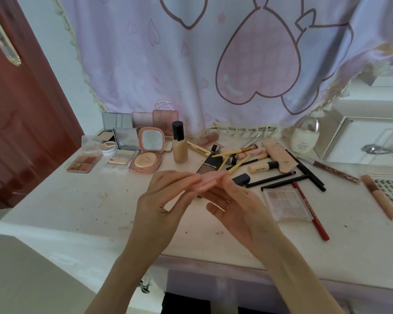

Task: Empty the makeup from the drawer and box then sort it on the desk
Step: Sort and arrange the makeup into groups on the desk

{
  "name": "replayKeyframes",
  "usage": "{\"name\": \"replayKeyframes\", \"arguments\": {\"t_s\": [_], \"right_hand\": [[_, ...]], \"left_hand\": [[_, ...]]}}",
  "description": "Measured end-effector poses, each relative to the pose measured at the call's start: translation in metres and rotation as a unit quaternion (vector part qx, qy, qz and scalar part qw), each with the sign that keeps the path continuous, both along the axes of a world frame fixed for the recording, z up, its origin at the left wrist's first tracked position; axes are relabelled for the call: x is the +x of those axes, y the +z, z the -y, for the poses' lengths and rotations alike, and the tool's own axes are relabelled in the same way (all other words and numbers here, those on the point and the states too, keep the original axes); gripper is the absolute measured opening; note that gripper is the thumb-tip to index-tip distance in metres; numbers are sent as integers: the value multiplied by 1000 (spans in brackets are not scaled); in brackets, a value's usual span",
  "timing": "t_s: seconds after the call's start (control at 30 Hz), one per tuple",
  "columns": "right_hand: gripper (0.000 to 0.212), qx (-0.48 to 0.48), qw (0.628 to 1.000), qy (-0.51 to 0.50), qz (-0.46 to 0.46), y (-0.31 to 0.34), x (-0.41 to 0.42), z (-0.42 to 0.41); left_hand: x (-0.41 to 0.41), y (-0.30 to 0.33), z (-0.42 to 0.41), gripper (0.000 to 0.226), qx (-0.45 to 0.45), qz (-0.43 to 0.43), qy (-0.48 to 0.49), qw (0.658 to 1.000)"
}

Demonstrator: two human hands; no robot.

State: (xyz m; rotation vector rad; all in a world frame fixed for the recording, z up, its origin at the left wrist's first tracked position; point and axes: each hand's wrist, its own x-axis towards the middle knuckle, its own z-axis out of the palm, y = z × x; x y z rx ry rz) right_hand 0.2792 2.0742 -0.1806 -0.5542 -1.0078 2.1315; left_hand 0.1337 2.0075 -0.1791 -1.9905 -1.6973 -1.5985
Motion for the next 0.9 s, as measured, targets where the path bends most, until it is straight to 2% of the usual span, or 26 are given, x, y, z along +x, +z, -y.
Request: {"name": "replayKeyframes", "arguments": {"t_s": [0.1, 0.13, 0.2, 0.27, 0.33, 0.43, 0.5, 0.6, 0.73, 0.9], "right_hand": [[38, 39, 999, 3, -34, 2, 2, -1], [35, 69, 997, -15, -17, 1, 2, -1], [28, 197, 975, -80, 66, 0, 2, -1], [31, 352, 916, -126, 143, -2, 3, -1], [35, 465, 853, -133, 197, -7, 3, 0], [38, 575, 769, -147, 236, -12, -2, 3], [39, 607, 742, -152, 240, -13, -6, 4], [40, 604, 749, -147, 228, -15, -12, 6], [39, 594, 763, -138, 214, -22, -25, 10], [41, 579, 777, -152, 195, -30, -51, 15]], "left_hand": [[-5, -3, 0, 29, -36, -13, -11, 999], [-7, -4, 1, 32, -60, -27, -20, 998], [-8, -4, 4, 34, -116, -33, -46, 992], [-5, 0, 10, 31, -158, 31, -70, 985], [-1, 6, 13, 31, -183, 116, -81, 973], [3, 11, 12, 23, -200, 207, -76, 955], [3, 12, 12, 18, -208, 254, -70, 942], [-1, 14, 15, 27, -222, 277, -73, 932], [-9, 14, 20, 20, -229, 260, -71, 935], [-35, 8, 28, 20, -237, 279, -44, 930]]}}
